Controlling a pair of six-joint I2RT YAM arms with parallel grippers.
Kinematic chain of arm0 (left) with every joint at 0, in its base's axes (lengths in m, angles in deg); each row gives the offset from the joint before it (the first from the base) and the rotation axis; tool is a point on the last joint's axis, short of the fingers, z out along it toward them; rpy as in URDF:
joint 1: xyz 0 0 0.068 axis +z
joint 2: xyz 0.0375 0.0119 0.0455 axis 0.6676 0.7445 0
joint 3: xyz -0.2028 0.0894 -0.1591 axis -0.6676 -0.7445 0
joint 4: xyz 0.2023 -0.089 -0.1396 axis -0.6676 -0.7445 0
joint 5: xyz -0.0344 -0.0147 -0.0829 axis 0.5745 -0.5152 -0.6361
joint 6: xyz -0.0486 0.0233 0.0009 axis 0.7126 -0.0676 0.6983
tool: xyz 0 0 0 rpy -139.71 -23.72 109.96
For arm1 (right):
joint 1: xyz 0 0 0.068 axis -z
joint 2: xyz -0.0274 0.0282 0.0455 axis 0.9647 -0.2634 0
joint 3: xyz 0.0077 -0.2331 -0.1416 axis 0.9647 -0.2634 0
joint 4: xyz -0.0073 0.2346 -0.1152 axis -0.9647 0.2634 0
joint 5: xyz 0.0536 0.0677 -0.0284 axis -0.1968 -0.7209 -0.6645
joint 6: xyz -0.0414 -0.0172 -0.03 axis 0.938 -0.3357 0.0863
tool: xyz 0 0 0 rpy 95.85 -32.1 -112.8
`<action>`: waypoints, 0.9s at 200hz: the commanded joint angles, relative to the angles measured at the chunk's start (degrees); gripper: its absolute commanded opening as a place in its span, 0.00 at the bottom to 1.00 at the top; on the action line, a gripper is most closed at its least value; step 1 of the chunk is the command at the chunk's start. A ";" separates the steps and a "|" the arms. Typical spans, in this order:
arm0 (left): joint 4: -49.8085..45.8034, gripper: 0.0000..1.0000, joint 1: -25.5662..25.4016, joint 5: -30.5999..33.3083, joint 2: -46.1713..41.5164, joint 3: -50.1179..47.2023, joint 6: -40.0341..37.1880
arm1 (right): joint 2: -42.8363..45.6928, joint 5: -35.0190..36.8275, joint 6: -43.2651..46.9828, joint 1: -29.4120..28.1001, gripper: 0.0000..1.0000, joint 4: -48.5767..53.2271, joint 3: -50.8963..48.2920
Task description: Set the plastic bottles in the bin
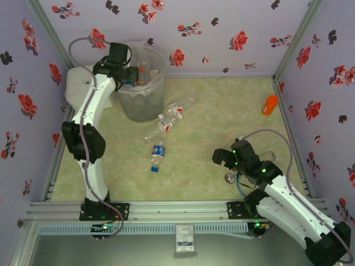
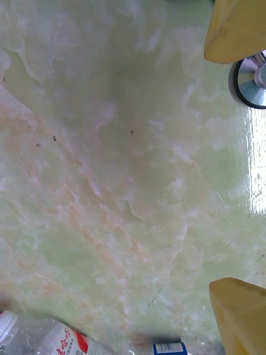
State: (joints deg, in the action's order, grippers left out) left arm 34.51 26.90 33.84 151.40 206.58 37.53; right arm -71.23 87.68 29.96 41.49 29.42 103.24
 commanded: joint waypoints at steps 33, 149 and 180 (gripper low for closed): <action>-4.66 0.85 -3.29 -1.37 -10.58 8.89 -5.94 | -0.08 -0.55 -0.45 0.36 0.99 -2.39 0.56; -0.37 1.00 -30.98 7.99 -41.81 -44.10 14.09 | -3.02 1.55 0.55 0.49 0.99 -3.35 1.84; 6.98 1.00 -34.96 6.28 -41.27 -57.99 23.33 | -5.45 0.74 -0.08 0.32 0.99 -4.82 1.97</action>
State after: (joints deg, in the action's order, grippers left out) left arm 34.73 -6.04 40.11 110.33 155.91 49.93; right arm -75.25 87.86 30.13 41.49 26.40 103.88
